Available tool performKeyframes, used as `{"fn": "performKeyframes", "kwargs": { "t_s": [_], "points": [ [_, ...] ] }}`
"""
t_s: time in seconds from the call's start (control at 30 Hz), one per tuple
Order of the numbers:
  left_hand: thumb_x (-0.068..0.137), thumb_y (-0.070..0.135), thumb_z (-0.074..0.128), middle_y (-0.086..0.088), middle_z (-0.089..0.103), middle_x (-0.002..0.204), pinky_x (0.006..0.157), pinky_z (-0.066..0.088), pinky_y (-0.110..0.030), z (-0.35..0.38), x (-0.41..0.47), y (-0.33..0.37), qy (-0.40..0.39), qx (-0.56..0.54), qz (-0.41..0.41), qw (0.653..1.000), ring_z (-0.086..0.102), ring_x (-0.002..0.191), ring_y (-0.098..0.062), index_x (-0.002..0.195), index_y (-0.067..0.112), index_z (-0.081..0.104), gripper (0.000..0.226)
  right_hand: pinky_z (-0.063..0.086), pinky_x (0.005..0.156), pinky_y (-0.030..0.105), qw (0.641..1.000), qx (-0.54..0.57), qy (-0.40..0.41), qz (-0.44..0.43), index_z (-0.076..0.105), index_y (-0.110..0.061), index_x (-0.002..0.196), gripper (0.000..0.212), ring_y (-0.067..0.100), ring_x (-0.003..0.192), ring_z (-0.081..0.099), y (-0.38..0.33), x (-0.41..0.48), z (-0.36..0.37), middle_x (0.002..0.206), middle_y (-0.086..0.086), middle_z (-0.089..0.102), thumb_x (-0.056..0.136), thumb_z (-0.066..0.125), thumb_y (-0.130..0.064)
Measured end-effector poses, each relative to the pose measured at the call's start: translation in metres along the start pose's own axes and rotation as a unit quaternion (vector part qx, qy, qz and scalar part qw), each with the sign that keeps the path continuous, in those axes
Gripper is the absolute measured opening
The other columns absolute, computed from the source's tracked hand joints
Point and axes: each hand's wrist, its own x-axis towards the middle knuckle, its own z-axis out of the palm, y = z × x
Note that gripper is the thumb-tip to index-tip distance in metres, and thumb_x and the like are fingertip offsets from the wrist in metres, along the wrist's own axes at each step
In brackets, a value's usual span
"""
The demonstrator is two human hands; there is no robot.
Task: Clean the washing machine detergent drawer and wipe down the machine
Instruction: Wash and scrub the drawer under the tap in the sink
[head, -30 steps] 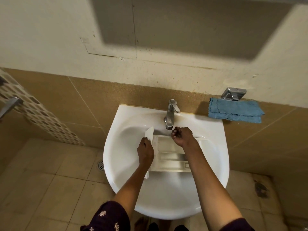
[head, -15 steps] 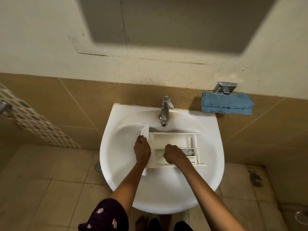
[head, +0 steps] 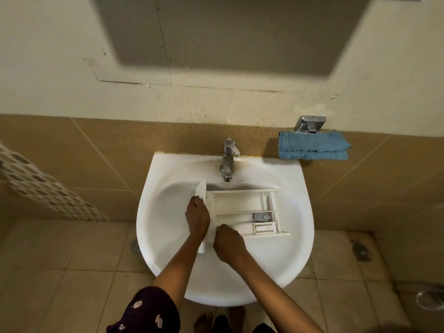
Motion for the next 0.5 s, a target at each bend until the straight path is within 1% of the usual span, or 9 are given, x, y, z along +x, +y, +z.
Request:
{"fn": "performKeyframes", "kwargs": {
  "t_s": [0.03,0.07,0.17,0.2,0.23,0.3,0.4,0.43,0.5],
  "points": [
    [0.099,0.021,0.026,-0.016,0.056,0.088,0.078,0.038,-0.033,0.0,0.001,0.0,0.001,0.002,-0.001,1.0,0.051,0.083,-0.027,0.084,0.005,0.05,0.032,0.043,0.094,0.034,1.0,0.005,-0.001,-0.009,0.053,-0.003,0.121,0.033,0.031,0.113,0.054,0.0,0.0,0.002,0.123,0.016,0.054,0.092,0.038,-0.003],
    [0.098,0.021,0.026,-0.017,0.056,0.088,0.078,0.038,-0.034,0.001,0.001,-0.001,0.001,0.005,-0.002,1.0,0.05,0.083,-0.028,0.083,0.005,0.049,0.032,0.043,0.093,0.034,1.0,0.005,0.0,0.0,0.053,-0.004,0.121,0.033,0.03,0.114,0.053,0.005,0.0,0.001,0.123,0.014,0.053,0.092,0.038,-0.004],
    [0.098,0.019,0.026,-0.015,0.055,0.087,0.077,0.037,-0.032,-0.001,0.0,0.0,0.0,0.007,-0.002,1.0,0.05,0.083,-0.028,0.086,0.004,0.051,0.031,0.043,0.096,0.031,0.996,-0.014,0.02,0.088,0.053,-0.006,0.123,0.033,0.026,0.12,0.052,0.033,0.002,-0.009,0.128,0.011,0.054,0.092,0.041,-0.006],
    [0.098,0.019,0.026,-0.014,0.055,0.088,0.077,0.037,-0.031,-0.001,0.0,0.001,0.0,0.009,-0.003,1.0,0.049,0.084,-0.028,0.088,0.004,0.052,0.032,0.043,0.096,0.03,0.993,-0.02,0.025,0.11,0.053,-0.006,0.123,0.033,0.025,0.121,0.052,0.041,0.002,-0.011,0.129,0.01,0.054,0.092,0.042,-0.006],
    [0.098,0.019,0.026,-0.014,0.055,0.089,0.078,0.037,-0.032,-0.001,0.0,0.002,0.001,0.01,-0.003,1.0,0.05,0.085,-0.028,0.09,0.003,0.054,0.033,0.043,0.096,0.029,0.993,-0.027,0.024,0.114,0.054,-0.006,0.123,0.032,0.024,0.12,0.053,0.043,0.003,-0.012,0.129,0.01,0.055,0.092,0.043,-0.007],
    [0.098,0.02,0.026,-0.016,0.057,0.092,0.082,0.04,-0.035,0.0,0.0,0.001,0.003,0.01,-0.002,1.0,0.052,0.088,-0.03,0.094,0.002,0.055,0.034,0.044,0.095,0.031,0.996,-0.024,0.012,0.083,0.054,-0.005,0.123,0.032,0.025,0.118,0.054,0.032,0.004,-0.008,0.127,0.012,0.056,0.092,0.043,-0.007],
    [0.098,0.021,0.026,-0.016,0.057,0.091,0.084,0.042,-0.037,0.0,0.001,-0.001,0.002,0.009,-0.004,1.0,0.054,0.09,-0.032,0.091,0.003,0.054,0.034,0.041,0.097,0.033,0.999,0.03,-0.007,-0.01,0.05,-0.005,0.128,0.038,0.028,0.117,0.052,0.011,0.0,0.008,0.13,0.013,0.051,0.092,0.04,-0.005],
    [0.098,0.021,0.026,-0.016,0.057,0.089,0.083,0.042,-0.038,0.001,0.001,-0.002,0.002,0.009,-0.003,1.0,0.054,0.09,-0.032,0.088,0.004,0.053,0.034,0.041,0.097,0.033,0.999,0.034,-0.005,-0.02,0.049,-0.004,0.129,0.038,0.029,0.118,0.051,0.012,-0.002,0.01,0.132,0.012,0.048,0.092,0.039,-0.004],
    [0.098,0.021,0.026,-0.016,0.056,0.088,0.08,0.041,-0.036,0.0,0.001,-0.001,0.0,0.006,-0.005,1.0,0.054,0.087,-0.031,0.086,0.005,0.051,0.032,0.041,0.096,0.033,1.0,0.017,0.012,0.003,0.049,-0.003,0.126,0.035,0.028,0.119,0.05,0.023,-0.002,0.006,0.133,0.011,0.047,0.093,0.039,-0.005]
  ]
}}
